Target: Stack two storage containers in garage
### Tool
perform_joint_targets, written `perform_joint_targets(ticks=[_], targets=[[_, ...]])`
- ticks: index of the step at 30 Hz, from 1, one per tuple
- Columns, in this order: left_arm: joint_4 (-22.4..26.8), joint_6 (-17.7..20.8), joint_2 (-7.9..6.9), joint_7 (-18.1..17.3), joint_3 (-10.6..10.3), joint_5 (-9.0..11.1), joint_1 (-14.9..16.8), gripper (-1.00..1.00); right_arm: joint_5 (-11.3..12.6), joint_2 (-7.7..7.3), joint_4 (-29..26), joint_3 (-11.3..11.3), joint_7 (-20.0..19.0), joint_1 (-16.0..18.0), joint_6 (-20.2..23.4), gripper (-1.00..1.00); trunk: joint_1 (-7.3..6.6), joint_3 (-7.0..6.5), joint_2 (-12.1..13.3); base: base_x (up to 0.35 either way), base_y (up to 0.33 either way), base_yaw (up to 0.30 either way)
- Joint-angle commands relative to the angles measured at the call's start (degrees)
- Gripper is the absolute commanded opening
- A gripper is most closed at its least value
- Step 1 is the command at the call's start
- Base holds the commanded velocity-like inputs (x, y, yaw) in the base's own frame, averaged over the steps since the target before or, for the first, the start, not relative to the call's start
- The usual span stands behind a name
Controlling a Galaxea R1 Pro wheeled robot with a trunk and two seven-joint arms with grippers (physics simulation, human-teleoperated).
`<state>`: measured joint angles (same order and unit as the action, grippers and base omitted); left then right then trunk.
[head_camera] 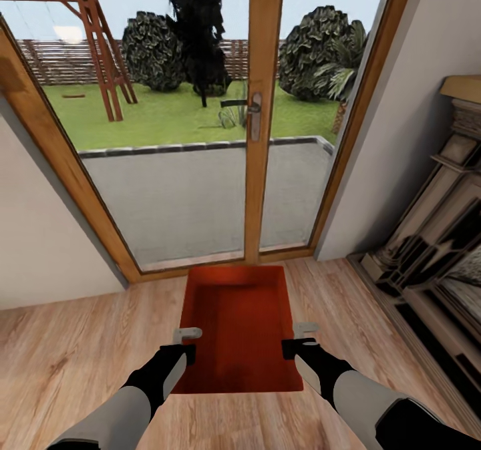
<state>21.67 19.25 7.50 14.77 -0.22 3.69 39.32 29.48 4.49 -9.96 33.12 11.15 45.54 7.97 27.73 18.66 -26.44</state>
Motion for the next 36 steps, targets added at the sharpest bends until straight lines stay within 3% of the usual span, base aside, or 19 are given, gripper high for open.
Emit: perform_joint_targets(ticks=[1, 36], targets=[[-0.05, 0.58, -0.12, 0.61, 0.31, -0.52, -0.03, -1.0, -1.36, -0.1, -0.16, -0.78, 0.45, 0.09, -1.73, -1.0, 0.03, 0.0, -0.09, 0.0, 0.0, 0.069], [-0.05, 0.56, -0.12, 0.61, 0.31, -0.52, -0.03, -1.0, -1.28, -0.1, -0.14, -0.78, 0.45, 0.09, -1.73, -1.0, 0.03, -2.68, -0.09, 0.0, 0.0, 0.048]])
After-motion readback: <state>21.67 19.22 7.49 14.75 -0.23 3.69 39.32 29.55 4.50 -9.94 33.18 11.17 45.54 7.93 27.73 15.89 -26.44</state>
